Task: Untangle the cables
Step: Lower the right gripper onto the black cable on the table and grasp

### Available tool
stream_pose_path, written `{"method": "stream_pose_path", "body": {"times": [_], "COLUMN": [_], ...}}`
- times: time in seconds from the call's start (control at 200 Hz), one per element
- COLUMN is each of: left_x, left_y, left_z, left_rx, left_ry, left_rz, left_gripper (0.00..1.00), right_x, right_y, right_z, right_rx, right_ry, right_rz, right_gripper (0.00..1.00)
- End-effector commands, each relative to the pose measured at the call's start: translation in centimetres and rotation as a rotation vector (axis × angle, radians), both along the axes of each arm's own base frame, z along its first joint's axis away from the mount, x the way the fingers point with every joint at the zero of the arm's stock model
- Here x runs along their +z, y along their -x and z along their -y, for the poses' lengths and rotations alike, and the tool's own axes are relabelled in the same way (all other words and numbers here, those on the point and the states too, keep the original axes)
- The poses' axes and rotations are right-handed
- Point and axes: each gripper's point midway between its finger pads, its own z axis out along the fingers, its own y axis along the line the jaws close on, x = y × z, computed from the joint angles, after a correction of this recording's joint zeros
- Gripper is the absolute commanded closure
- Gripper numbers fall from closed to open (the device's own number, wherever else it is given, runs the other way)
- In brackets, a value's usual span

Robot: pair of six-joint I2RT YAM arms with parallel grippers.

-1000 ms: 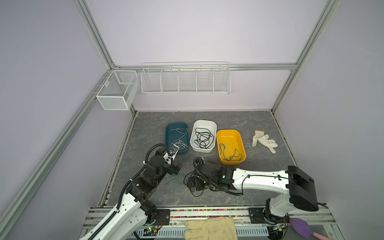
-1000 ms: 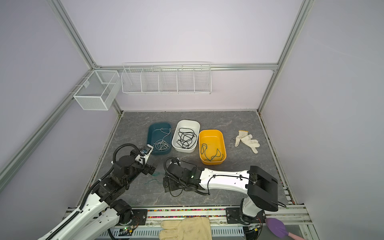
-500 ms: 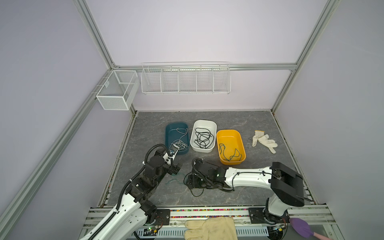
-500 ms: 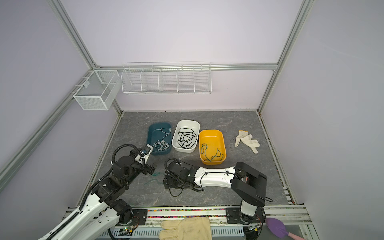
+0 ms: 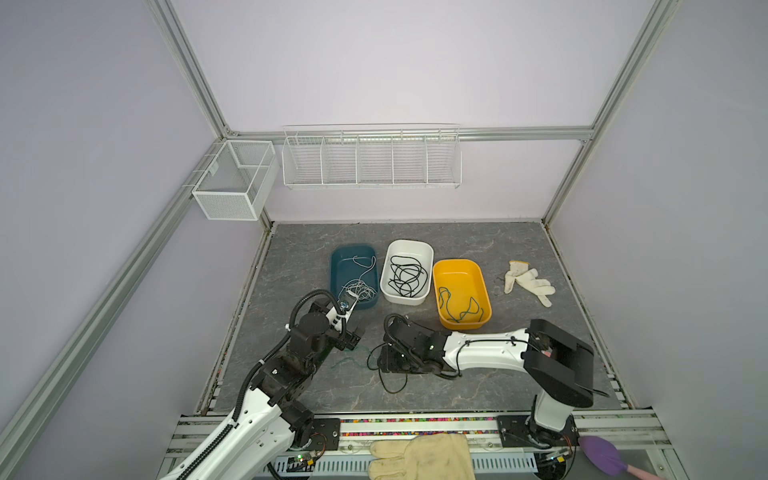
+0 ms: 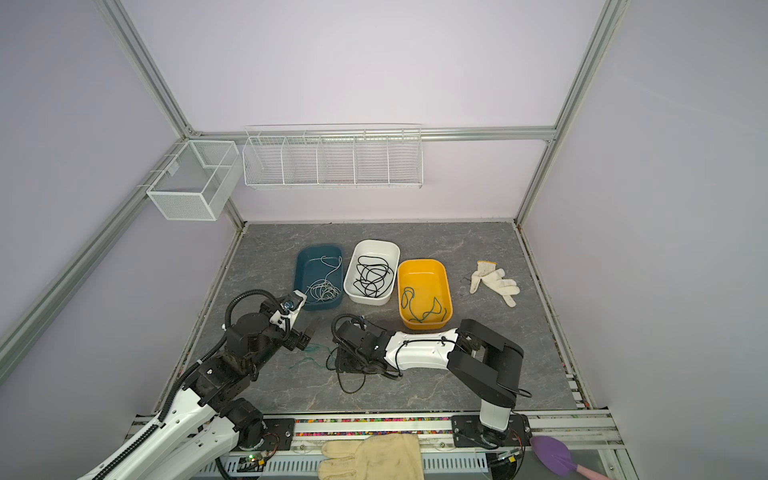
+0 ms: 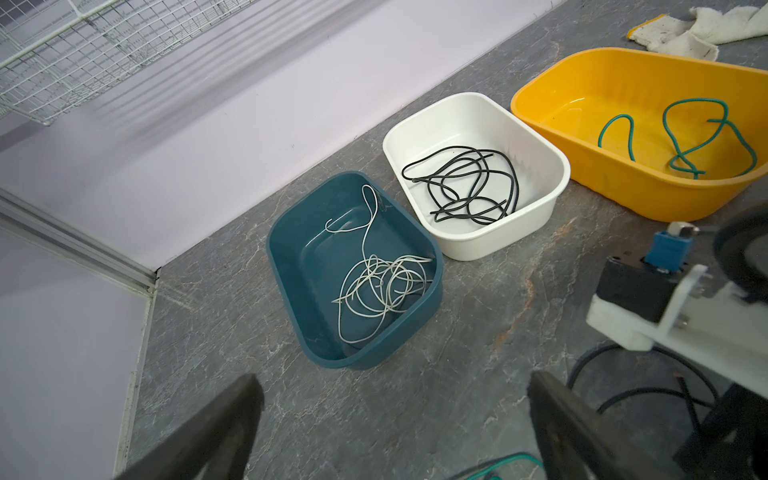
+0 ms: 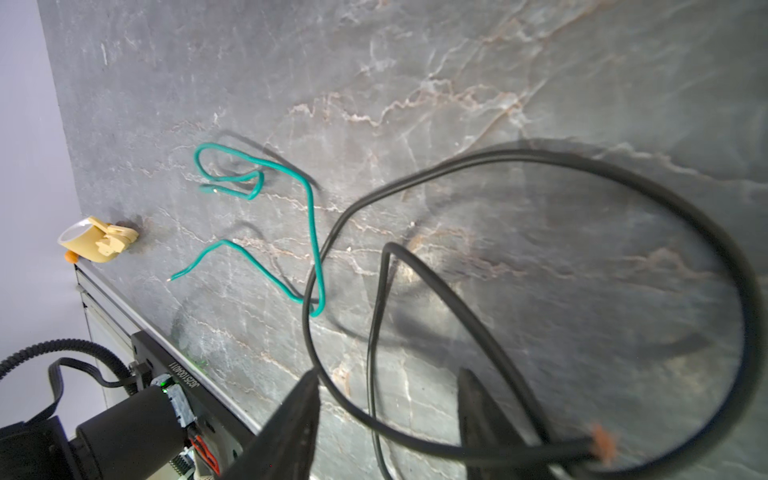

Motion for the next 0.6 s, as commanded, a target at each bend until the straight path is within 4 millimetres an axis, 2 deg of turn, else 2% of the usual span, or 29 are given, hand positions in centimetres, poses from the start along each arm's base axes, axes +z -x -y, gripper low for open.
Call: {"method": "stream_pose_path", "body": {"times": [0.0,0.6], "left_x": [0.23,0.23], "left_y": [0.04,0.05], "left_z": [0.1,0.09], "left_rx": [-0.008,-0.007], "left_ry": [-0.001,0.002], "left_rz": [0.02,0.02], "left_gripper": [0.01,0.01], "right_x": [-0.66,-1.06], "right_y": [-0.4,-0.71], "right_z": [0.85,1.44], "right_rx": [-0.041,-0.043], "right_ry": [0.024,0.043], "right_rz": [-0.001,0.007], "right_gripper": [0.54,0.77]}}
